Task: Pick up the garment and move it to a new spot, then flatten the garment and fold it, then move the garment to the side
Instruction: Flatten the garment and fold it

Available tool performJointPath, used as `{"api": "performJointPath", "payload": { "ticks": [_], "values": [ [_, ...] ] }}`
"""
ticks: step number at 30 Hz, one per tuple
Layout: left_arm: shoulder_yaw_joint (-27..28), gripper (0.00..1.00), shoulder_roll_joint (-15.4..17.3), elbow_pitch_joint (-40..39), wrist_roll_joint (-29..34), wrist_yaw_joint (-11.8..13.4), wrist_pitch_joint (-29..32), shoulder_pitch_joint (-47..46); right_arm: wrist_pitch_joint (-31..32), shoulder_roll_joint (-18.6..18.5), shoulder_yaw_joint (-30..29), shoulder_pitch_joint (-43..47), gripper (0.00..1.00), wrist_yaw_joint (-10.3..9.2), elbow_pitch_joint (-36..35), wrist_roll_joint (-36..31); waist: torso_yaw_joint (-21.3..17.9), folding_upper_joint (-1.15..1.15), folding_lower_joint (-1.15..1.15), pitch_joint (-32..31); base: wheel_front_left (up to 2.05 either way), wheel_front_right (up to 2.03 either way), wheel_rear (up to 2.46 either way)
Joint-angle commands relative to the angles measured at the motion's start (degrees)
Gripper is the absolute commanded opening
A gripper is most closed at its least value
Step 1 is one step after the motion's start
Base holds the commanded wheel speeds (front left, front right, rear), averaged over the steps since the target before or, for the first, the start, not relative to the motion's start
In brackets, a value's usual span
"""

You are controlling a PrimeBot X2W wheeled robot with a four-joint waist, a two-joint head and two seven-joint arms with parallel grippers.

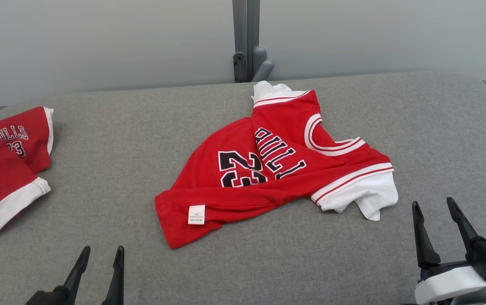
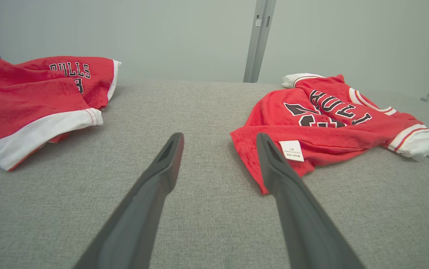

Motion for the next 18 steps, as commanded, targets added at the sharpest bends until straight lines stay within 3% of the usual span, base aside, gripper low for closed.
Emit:
{"api": "performJointPath", "payload": {
  "ticks": [1,8,13,18],
  "values": [
    [0.9,1.00,-0.4,0.1,1.3,-0.9,-0.2,0.8,-0.2,0.0,-0.2,0.8,1.00,-0.08,0.2,-0.1,0.5,0.00,0.00,-0.5,0.00,0.00,0.00],
    [9.5,1.00,-7.9,2.8,8.6,-9.2,-0.2,4.8,-0.2,1.2,-1.3,0.8,1.00,-0.08,2.5,-0.7,0.4,0.00,0.00,-1.0,0.00,0.00,0.00],
    [14.5,1.00,-11.5,3.2,12.9,-11.1,-0.2,5.5,-0.2,1.9,-2.3,0.5,1.00,-0.08,2.5,-1.6,0.1,0.00,0.00,-1.2,0.00,0.00,0.00],
    [16.5,1.00,-13.0,3.6,15.4,-12.1,-0.2,5.3,-0.2,2.3,-2.9,0.7,1.00,-0.08,2.3,-2.6,0.1,0.00,0.00,-1.4,0.00,0.00,0.00]
  ]
}}
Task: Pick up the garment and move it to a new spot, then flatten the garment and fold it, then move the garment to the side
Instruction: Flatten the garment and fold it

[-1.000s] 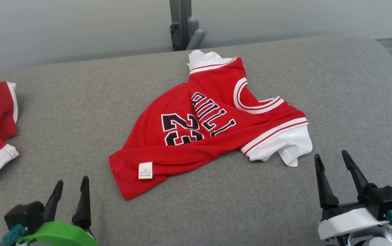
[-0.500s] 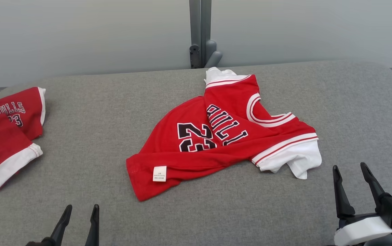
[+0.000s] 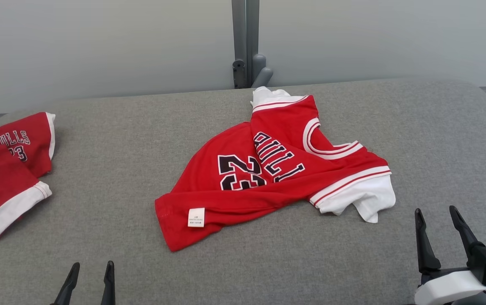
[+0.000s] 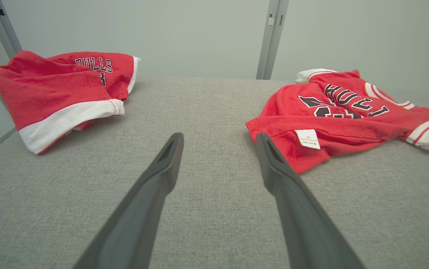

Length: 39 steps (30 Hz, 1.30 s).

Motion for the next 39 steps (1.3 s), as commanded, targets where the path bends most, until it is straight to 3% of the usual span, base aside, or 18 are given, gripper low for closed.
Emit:
{"api": "performJointPath", "payload": {
  "ticks": [1,9,16,21,27,33,39],
  "values": [
    [1.0,1.00,-0.6,-0.1,1.0,-0.3,-0.2,0.4,-0.2,0.1,-0.2,0.4,1.00,-0.08,-0.1,-0.8,0.0,0.00,0.00,-0.2,0.00,0.00,0.00],
    [-0.3,1.00,-0.3,0.0,0.0,-0.4,-0.2,0.2,-0.2,0.6,0.2,0.4,1.00,-0.08,1.1,-0.4,-0.2,0.00,0.00,-0.5,0.00,0.00,0.00],
    [-5.8,1.00,1.3,5.5,-3.7,-0.4,-0.1,-4.7,0.1,0.6,-0.8,-3.7,1.00,-0.08,6.1,0.7,-0.2,0.00,0.00,0.9,0.00,0.00,0.00],
    [-7.6,1.00,0.0,10.0,-8.7,-0.4,6.6,-14.3,8.0,-1.0,-0.8,-10.3,1.00,-0.08,11.2,1.2,0.4,0.00,0.00,5.5,0.00,0.00,0.00],
    [-9.0,1.00,-2.1,15.1,-11.5,0.4,16.0,-24.3,14.3,-0.1,-0.3,-18.0,1.00,-0.08,16.2,2.6,0.0,0.00,0.00,10.6,0.00,0.00,0.00],
    [-9.4,1.00,-2.0,18.4,-10.5,2.9,19.7,-28.3,18.0,1.0,0.9,-24.2,1.00,-0.08,24.5,3.3,-0.4,0.00,0.00,13.5,0.00,0.00,0.00],
    [-9.6,1.00,-2.2,19.2,-11.8,2.8,20.9,-28.5,17.5,1.5,2.1,-26.5,1.00,-0.07,30.3,5.9,0.3,0.00,0.00,14.4,0.00,0.00,0.00]
  ]
}}
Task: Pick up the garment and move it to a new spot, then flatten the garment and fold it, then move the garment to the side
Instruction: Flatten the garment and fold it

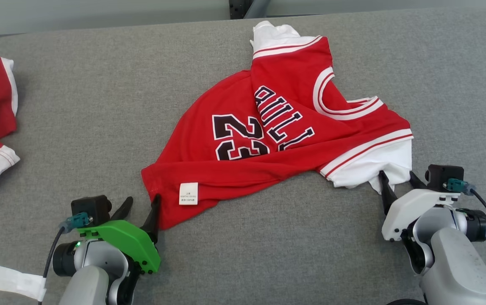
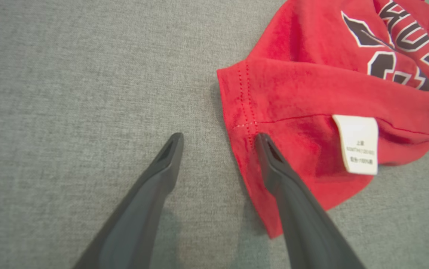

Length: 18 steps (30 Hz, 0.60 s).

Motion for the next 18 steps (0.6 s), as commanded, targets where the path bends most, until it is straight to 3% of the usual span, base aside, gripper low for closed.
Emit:
{"api": "performJointPath", "payload": {
  "ticks": [1,10,16,17,18],
  "values": [
    [0.1,1.00,0.1,0.1,0.0,-0.2,-0.1,-0.9,-0.1,0.3,0.6,0.0,1.00,-0.01,1.8,0.7,0.4,0.00,0.00,0.3,0.00,0.00,0.00],
    [0.2,1.00,-1.8,-1.0,-5.4,-1.5,2.1,-2.5,-2.9,0.7,3.1,-1.6,1.00,0.16,5.6,2.2,0.5,0.00,0.00,0.3,0.00,0.00,0.00],
    [-0.5,1.00,-1.3,-0.5,-5.1,-0.8,2.9,-2.6,-4.1,0.7,4.0,-2.1,1.00,0.17,7.2,2.6,0.1,0.00,0.00,0.3,0.00,0.00,0.00],
    [-0.6,0.82,-1.3,-0.5,-5.5,-1.0,3.1,-2.5,-4.3,0.7,4.1,-2.1,1.00,0.17,7.4,2.7,0.0,0.00,0.00,0.3,0.00,0.00,0.00],
    [-0.8,0.44,-1.3,-0.5,-5.6,-1.1,3.1,-2.3,-4.5,0.7,4.1,-2.2,1.00,0.16,7.6,2.8,0.0,0.00,0.00,0.3,0.00,0.00,0.00]
  ]
}}
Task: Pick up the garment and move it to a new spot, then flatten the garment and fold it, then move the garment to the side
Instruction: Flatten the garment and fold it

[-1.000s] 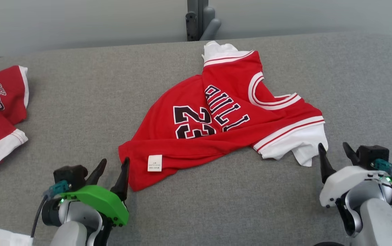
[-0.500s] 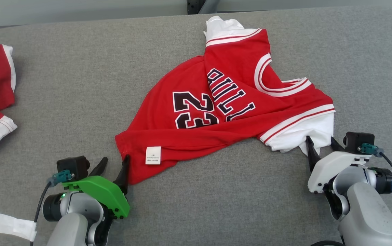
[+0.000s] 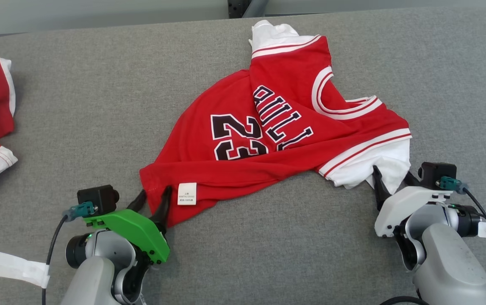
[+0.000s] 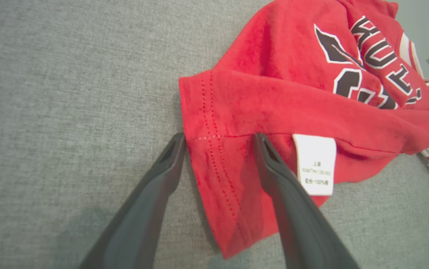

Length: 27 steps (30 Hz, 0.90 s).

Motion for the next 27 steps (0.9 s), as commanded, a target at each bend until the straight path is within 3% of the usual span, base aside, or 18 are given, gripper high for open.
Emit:
{"api": "performJointPath", "payload": {
  "ticks": [1,2,3,4,5,6,12,16,22,27],
  "values": [
    [-0.4,0.16,0.1,-0.1,-0.4,-0.4,0.2,-0.3,0.6,1.0,1.0,0.9,1.00,0.39,1.9,0.6,-0.1,0.00,0.00,0.0,0.00,0.00,0.00],
    [-0.6,0.00,0.1,-0.1,-0.6,-0.5,0.3,-0.2,0.5,0.9,1.2,0.9,0.71,0.40,2.1,0.8,-0.1,0.00,0.00,0.0,0.00,0.00,0.00],
    [-0.7,0.00,0.1,0.1,-0.9,-0.5,0.4,0.0,0.5,0.8,1.0,0.9,0.50,0.39,2.4,1.1,-0.1,0.00,0.00,0.0,0.00,0.00,0.00],
    [-0.7,0.00,0.1,0.1,-0.9,-0.5,0.4,0.0,0.5,0.8,1.0,0.9,0.50,0.39,2.4,1.1,-0.1,0.00,0.00,0.0,0.00,0.00,0.00],
    [-0.8,0.00,0.1,0.2,-1.0,-0.6,0.5,0.1,0.4,0.7,1.0,0.8,0.31,0.37,2.6,1.3,-0.1,0.00,0.00,-0.1,0.00,0.00,0.00],
    [-0.8,0.00,0.2,0.3,-1.1,-0.7,0.3,0.1,0.1,0.7,1.1,0.8,0.00,0.36,2.7,1.7,-0.1,0.00,0.00,-0.1,0.00,0.00,0.00],
    [-1.3,0.00,1.3,-1.2,-1.0,-1.2,-1.1,0.2,-2.2,-0.4,2.1,0.2,0.00,0.21,1.1,4.5,-0.3,0.00,0.00,-1.2,0.00,0.00,0.00],
    [0.5,0.00,3.0,-7.6,-2.0,-1.1,-1.9,2.1,-3.5,-1.8,1.3,0.5,0.00,0.21,-4.8,9.7,-0.5,0.00,0.00,-2.7,0.00,0.00,0.00],
    [2.8,0.00,6.9,-26.8,-4.4,0.2,2.8,7.7,0.5,-5.5,-2.6,4.6,0.00,0.21,-23.2,20.9,-0.9,0.00,0.00,-5.8,0.00,0.00,0.00],
    [3.0,0.00,7.3,-43.3,-6.8,2.6,7.4,12.4,6.7,-5.2,-8.3,9.3,0.00,0.21,-41.7,29.4,-1.4,0.00,0.00,-8.1,0.00,0.00,0.00]
  ]
}}
